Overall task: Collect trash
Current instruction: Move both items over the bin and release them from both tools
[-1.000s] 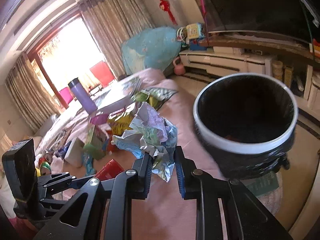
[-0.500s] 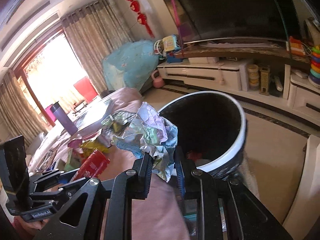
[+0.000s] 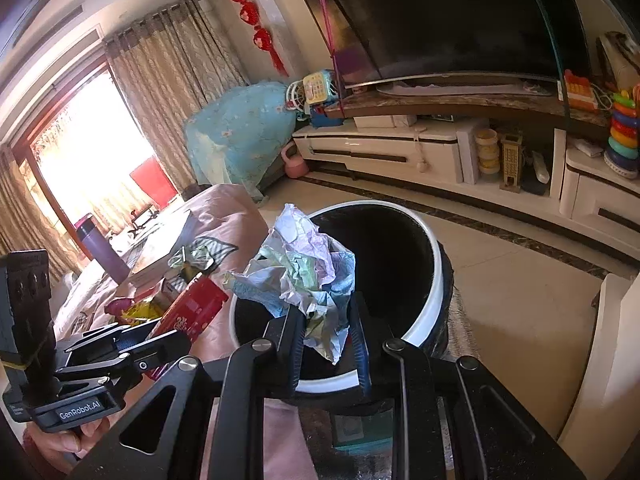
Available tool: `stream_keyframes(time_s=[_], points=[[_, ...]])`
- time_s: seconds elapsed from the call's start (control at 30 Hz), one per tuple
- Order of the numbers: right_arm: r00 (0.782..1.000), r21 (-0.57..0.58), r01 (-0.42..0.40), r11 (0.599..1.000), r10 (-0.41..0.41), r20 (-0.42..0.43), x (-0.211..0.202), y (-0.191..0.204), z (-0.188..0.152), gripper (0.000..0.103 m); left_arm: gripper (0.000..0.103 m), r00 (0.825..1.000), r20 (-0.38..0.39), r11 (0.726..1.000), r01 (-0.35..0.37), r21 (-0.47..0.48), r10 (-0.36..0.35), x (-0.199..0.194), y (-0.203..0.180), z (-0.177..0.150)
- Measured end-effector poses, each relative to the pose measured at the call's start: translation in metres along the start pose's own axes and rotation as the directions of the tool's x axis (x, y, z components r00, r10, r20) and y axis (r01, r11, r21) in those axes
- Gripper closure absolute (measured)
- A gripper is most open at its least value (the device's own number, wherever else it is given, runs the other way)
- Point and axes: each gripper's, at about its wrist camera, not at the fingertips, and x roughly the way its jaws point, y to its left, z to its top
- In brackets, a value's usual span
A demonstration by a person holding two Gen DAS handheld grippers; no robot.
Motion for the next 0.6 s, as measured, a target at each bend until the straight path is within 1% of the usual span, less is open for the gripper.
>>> stream_keyframes(time_s=[0.17, 0.37, 0.6], points=[[1.000, 0.008, 0.005, 1.000, -0.005, -0.008, 0.006, -0.010, 0.006, 0.081, 0.070, 1.000, -0.011, 1.000, -0.003, 0.001, 0.003, 0.016, -0.005, 0.009], [0.999, -0.008, 0.031, 0.999, -0.032, -0.029, 0.017, -0.017, 0.016, 0.081, 0.070, 1.000, -0.026, 1.000, -0.009, -0.005, 0.009, 0.033, -0.006, 0.021], [0.998, -0.009, 0.036, 0.999, -0.037, -0.051, 0.029, -0.023, 0.021, 0.081, 0.070, 0.999, -0.045, 1.000, -0.024, 0.002, 0.024, 0.056, -0.008, 0.029]])
